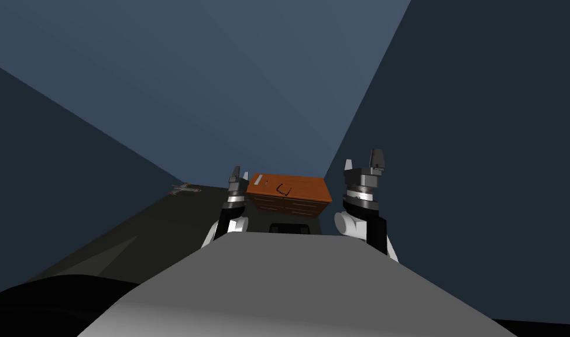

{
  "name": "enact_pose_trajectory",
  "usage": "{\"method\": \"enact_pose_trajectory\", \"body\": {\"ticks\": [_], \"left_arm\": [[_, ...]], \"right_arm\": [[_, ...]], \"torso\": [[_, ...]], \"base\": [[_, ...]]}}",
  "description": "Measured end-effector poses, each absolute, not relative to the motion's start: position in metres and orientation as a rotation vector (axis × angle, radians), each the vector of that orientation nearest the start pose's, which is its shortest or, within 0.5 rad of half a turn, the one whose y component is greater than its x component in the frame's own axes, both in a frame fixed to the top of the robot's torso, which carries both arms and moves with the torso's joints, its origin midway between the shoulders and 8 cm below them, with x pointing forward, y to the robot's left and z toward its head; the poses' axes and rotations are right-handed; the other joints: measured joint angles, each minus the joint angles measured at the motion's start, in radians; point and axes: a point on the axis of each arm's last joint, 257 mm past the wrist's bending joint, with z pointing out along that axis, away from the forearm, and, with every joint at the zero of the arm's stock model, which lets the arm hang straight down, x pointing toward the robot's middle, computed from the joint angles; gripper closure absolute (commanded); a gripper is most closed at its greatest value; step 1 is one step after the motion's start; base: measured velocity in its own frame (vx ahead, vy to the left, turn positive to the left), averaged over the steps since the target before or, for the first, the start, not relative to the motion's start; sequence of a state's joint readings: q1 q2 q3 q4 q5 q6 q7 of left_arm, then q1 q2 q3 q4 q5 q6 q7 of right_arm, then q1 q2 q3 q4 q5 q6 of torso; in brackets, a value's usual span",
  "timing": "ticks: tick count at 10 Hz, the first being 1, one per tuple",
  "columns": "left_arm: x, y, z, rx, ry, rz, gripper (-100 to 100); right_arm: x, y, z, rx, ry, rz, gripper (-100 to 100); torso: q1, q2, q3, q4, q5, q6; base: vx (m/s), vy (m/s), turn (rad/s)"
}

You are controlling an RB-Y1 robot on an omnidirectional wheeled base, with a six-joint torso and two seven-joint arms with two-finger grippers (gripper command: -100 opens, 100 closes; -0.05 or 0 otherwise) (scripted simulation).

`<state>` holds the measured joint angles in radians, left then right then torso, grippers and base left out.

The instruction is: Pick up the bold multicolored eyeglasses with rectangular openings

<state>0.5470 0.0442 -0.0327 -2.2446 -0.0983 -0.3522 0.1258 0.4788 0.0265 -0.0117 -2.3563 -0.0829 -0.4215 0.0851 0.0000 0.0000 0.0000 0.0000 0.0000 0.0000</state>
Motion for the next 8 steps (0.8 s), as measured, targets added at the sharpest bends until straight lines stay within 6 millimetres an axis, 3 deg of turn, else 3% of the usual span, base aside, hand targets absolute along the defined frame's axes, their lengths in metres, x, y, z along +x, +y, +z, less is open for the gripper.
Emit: {"method": "enact_pose_trajectory", "body": {"ticks": [8], "left_arm": [[0.413, 0.243, -0.102, -0.946, 0.964, -1.383, -100]], "right_arm": [[0.34, -0.291, 0.05, 0.68, 0.551, 1.279, 0]], "torso": [[0.002, -0.001, -0.001, 0.0, 0.0, 0.0]], "base": [[0.012, 0.038, -0.106]]}}
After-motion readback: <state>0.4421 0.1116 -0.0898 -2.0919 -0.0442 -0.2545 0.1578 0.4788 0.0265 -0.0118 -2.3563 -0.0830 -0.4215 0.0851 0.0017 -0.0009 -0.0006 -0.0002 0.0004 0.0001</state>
